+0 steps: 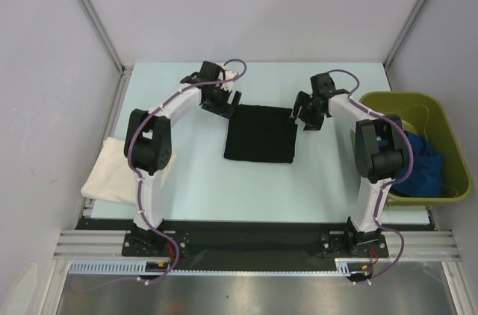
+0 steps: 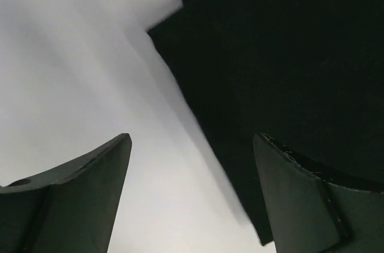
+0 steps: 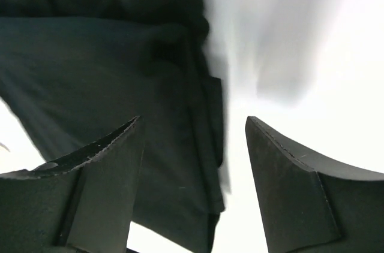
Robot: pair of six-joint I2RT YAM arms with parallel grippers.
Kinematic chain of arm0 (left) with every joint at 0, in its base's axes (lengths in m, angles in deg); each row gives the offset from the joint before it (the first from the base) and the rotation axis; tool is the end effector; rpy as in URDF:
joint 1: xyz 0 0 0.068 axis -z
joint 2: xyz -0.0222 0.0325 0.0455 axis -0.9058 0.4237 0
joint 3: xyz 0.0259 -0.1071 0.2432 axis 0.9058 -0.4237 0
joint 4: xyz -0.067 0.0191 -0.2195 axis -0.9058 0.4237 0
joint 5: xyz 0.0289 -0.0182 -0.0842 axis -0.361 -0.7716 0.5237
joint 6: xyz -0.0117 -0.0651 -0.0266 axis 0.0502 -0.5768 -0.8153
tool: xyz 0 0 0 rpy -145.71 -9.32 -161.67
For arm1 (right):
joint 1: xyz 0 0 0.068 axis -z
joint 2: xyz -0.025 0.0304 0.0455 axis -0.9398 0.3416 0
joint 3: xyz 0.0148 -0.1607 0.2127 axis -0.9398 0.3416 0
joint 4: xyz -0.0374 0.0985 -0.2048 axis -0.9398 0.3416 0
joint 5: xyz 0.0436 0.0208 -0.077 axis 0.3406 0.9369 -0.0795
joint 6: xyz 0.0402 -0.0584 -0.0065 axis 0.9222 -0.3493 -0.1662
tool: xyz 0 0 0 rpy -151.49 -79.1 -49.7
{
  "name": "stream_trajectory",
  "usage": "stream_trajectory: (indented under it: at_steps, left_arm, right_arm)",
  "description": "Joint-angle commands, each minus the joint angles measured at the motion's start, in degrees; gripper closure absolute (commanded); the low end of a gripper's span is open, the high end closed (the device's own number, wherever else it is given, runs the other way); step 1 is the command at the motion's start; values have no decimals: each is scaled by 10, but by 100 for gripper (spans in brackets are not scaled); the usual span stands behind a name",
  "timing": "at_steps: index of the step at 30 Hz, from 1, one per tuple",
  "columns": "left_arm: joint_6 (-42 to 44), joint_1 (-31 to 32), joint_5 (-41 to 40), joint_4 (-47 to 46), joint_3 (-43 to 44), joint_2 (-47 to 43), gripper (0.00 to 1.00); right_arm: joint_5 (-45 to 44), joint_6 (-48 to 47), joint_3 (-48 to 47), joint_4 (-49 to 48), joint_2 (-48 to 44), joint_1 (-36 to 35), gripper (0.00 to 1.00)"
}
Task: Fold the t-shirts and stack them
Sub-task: Fold the tshirt, then neatly place the folded tshirt to the corner
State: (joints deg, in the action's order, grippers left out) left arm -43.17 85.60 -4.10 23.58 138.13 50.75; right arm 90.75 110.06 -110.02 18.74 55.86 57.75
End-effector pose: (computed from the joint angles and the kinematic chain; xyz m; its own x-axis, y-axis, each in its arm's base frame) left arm 0.4095 -0.1684 0.2019 -0.7458 0.3785 -0.5482 0.5262 0.8394 -0.1363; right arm 0.3831 0.0941 0.1855 -0.8762 0.3118 -0.3676 0.1593 0.9071 0.3897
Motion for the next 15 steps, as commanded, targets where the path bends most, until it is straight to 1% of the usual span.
stream_trajectory:
  at_steps: [1,3,5,6,8,9,10,13,14,15]
  left_arm:
    - [-84,7,62,-28,-39,-1,11]
    - [-114,6,82,-43,-61,1,12]
    - [-131,7,97,-56,-74,5,15]
    - [-141,10,95,-59,-77,11,19]
    - [-146,11,89,-60,-81,19,25]
    - [-154,12,90,-61,-82,27,30]
    - [-160,12,95,-63,-83,33,32]
    - [-176,17,117,-75,-87,48,36]
    - [-181,19,124,-82,-84,52,37]
    - [-190,23,129,-84,-81,58,40]
  right_arm:
    - [-16,-2,16,-6,-5,-7,27]
    - [-7,6,36,-10,-4,-7,28]
    - [10,14,54,-30,-8,-6,29]
    - [19,27,72,-40,-9,-3,29]
    - [35,36,80,-60,-4,-2,31]
    - [40,44,82,-66,0,-4,31]
    - [45,50,88,-71,5,-4,32]
    - [70,75,107,-106,15,-4,38]
    - [86,82,112,-117,19,-4,46]
    - [94,90,117,-136,20,-4,51]
